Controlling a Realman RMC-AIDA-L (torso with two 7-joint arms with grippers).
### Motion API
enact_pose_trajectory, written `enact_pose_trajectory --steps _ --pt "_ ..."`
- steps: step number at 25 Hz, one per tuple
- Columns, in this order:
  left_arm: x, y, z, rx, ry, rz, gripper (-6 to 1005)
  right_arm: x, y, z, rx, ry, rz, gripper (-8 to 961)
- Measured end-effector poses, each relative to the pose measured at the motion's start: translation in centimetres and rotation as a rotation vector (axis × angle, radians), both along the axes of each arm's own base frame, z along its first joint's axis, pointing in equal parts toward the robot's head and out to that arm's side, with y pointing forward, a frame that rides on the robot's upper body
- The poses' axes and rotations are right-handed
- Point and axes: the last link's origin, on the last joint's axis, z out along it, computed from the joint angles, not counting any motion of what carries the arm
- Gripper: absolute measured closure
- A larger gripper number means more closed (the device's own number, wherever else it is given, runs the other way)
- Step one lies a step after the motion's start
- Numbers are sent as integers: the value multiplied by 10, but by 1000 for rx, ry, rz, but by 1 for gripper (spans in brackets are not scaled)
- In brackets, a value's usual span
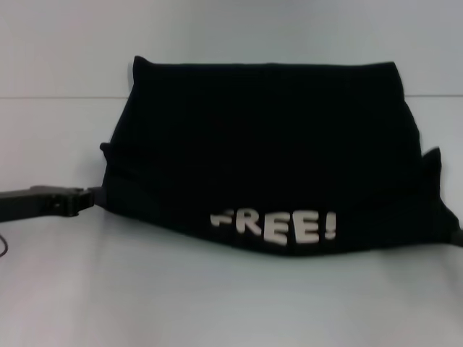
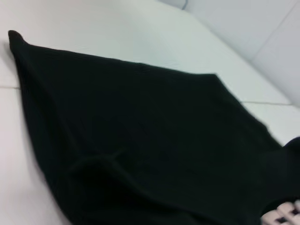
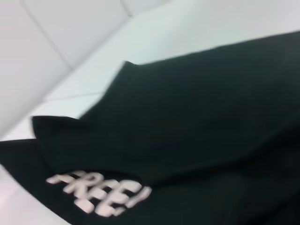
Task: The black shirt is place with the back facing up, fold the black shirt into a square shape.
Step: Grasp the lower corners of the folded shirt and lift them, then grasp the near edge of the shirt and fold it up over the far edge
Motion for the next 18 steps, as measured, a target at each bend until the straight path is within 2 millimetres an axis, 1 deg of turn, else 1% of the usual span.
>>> enact_pose_trajectory --steps 4,5,6,8,9,10,11,14,18 --pt "-1 -23 7 -49 -67 -13 999 3 -27 4 -28 53 25 954" --pt "-2 -27 8 -60 -77 -17 999 4 -33 6 -33 61 26 954" --pt "-2 -27 8 -60 -77 -17 999 6 -40 7 -32 64 22 954" --pt "-3 -47 11 -97 -131 -30 999 9 -51 8 -25 68 19 954" --pt "-3 -51 11 -102 -146 -32 999 11 -57 9 -22 72 22 954" --pt "-3 -51 11 -102 -146 -32 999 12 -63 9 -20 76 23 954" --pt "-5 -60 12 -114 -173 -31 998 12 -66 10 -19 80 25 954" --pt "-6 -70 13 -124 -201 -34 998 15 -76 11 -22 88 17 954" --pt "-7 -77 11 -134 -221 -33 998 15 -85 12 -34 105 17 955"
